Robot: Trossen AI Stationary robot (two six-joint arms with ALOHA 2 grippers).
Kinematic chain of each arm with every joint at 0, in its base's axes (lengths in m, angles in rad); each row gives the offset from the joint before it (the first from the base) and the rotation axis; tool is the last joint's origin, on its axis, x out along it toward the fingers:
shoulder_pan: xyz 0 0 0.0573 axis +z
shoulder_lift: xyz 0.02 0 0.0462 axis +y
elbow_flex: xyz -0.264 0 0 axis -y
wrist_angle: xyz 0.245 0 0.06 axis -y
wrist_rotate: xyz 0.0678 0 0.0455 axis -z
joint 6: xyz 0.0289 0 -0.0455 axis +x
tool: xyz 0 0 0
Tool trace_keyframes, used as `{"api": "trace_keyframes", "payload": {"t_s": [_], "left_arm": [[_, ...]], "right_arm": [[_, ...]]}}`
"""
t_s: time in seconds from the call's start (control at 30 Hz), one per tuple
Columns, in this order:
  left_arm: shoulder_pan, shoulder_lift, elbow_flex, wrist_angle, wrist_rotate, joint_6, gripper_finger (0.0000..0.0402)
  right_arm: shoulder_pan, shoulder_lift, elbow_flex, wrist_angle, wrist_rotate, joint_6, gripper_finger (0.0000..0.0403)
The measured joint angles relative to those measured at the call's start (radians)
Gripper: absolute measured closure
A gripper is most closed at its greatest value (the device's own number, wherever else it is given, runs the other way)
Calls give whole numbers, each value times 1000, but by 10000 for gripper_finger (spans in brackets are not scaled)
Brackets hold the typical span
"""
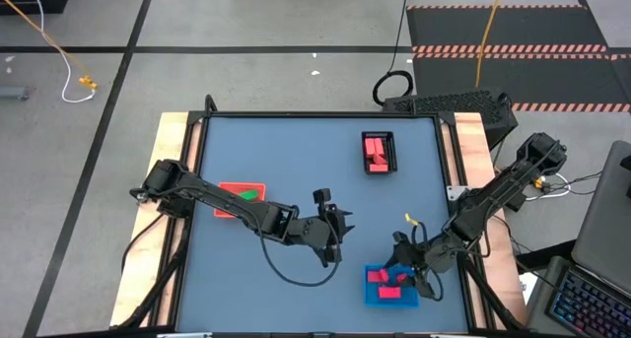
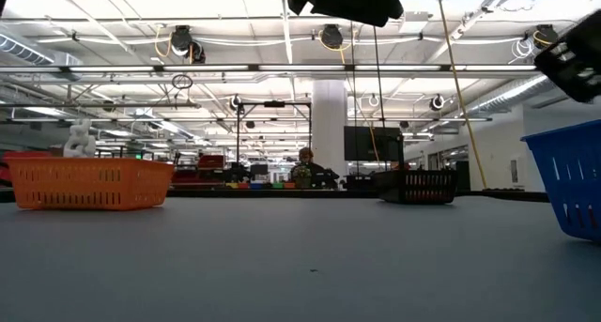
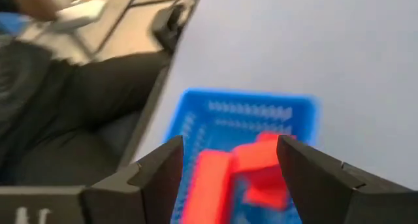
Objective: Sort & place blocks by color
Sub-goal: Put the red block into the blue bin
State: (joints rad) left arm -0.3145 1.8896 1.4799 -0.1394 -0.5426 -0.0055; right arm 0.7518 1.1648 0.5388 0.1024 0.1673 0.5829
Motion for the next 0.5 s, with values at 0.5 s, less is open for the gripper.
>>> {"api": "trace_keyframes", "payload": {"t_s": [0.5], "left_arm": [[0,0,0,-1,0,1,247]], "right_arm": [[-56,1,0,-2,37,33,172]]}}
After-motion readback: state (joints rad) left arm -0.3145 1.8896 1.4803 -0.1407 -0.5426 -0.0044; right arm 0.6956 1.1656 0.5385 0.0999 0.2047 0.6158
